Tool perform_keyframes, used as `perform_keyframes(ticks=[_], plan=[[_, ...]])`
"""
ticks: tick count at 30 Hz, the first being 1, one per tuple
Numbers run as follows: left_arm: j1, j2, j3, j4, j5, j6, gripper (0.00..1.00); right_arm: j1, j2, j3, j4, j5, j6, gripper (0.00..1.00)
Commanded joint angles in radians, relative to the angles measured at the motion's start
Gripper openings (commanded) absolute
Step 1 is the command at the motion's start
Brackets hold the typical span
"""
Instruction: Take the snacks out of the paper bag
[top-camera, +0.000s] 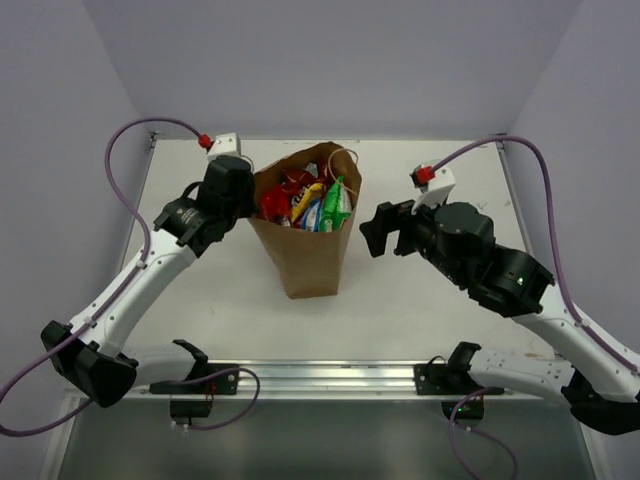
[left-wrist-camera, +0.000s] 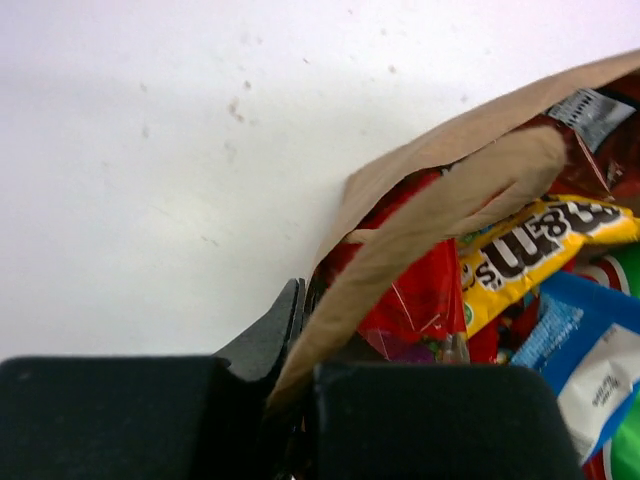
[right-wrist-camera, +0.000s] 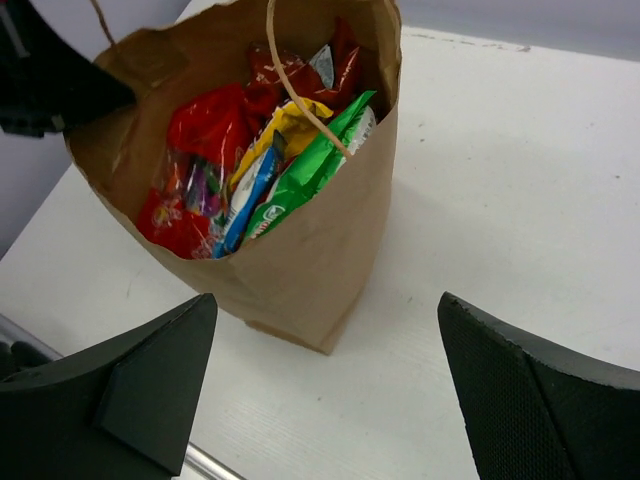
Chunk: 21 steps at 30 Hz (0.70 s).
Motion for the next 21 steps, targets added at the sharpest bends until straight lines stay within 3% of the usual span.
perform_keyframes(ticks=[1, 5, 10, 18, 21], plan=[[0.076, -0.015, 0.120, 0.304, -0.053, 0.411, 0.00, 0.000, 0.040, 0.057, 0.049, -0.091, -0.057, 0.94], [0.116, 0.028, 0.175, 0.416, 0.036, 0.663, 0.00, 0.000, 0.089, 0.081, 0.084, -0.143, -0.083, 0.93], [0.122, 0.066, 0.215, 0.522, 0.162, 0.920, 0.00, 0.002, 0.158, 0.163, 0.109, -0.260, -0.118, 0.81], [0.122, 0.059, 0.228, 0.588, 0.339, 1.121, 0.00, 0.004, 0.290, 0.265, 0.170, -0.272, -0.155, 0.79], [0.120, 0.063, 0.240, 0.567, 0.377, 1.120, 0.00, 0.004, 0.345, 0.281, 0.219, -0.271, -0.133, 0.77]])
